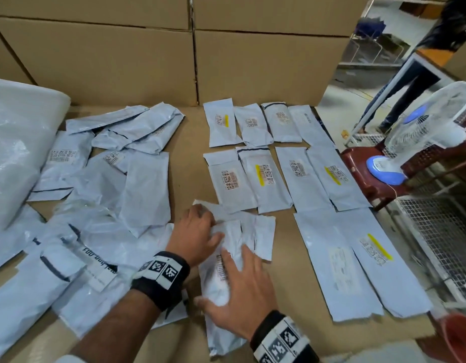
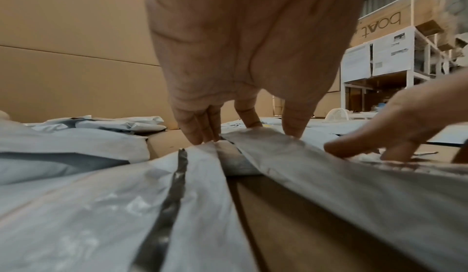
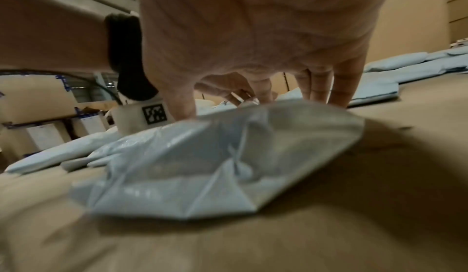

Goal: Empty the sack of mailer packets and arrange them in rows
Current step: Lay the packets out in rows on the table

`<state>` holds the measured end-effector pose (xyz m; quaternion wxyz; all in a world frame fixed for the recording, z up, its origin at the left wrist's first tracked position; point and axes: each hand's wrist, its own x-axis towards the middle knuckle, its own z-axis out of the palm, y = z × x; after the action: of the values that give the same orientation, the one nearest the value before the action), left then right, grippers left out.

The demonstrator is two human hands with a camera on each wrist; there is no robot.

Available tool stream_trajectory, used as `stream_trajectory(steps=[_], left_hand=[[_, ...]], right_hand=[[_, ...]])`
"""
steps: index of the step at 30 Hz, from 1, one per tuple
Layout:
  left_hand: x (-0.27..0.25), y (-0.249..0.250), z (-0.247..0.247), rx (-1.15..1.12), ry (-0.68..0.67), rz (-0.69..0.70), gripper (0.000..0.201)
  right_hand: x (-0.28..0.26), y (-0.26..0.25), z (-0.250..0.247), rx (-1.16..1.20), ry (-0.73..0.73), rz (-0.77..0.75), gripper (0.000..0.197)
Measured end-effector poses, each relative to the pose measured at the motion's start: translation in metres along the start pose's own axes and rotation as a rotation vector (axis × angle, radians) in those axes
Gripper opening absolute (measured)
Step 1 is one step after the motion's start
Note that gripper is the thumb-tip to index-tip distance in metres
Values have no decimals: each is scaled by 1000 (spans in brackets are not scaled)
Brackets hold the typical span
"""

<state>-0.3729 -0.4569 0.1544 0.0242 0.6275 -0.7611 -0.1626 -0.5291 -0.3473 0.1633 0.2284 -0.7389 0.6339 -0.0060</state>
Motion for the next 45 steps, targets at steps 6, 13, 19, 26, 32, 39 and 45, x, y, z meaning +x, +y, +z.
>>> stream_trajectory(steps=[6, 13, 19, 26, 32, 39, 45], left_hand=[[-15, 5, 5, -102, 93, -37, 40], [-25, 22, 20, -52, 89, -72, 48], [-27, 28, 24, -60, 136, -24, 47], [-26, 24, 27, -40, 259, 85, 17], [-32, 25, 26, 35, 282, 97, 12], [-61, 7, 26, -59, 190, 107, 16], [-83, -10, 11, -144, 207, 69, 25]], right_hand=[[-18, 14, 14, -9, 65, 9, 95], [-44, 33, 9, -20, 97, 2, 87], [-65, 73, -6, 40, 265, 88, 83], [-52, 111, -11, 39, 381, 204, 81], [-30, 119, -2, 26, 301, 223, 75], [-38, 86, -6, 44, 348, -71, 78], [2, 37, 7, -7, 169, -227, 87]])
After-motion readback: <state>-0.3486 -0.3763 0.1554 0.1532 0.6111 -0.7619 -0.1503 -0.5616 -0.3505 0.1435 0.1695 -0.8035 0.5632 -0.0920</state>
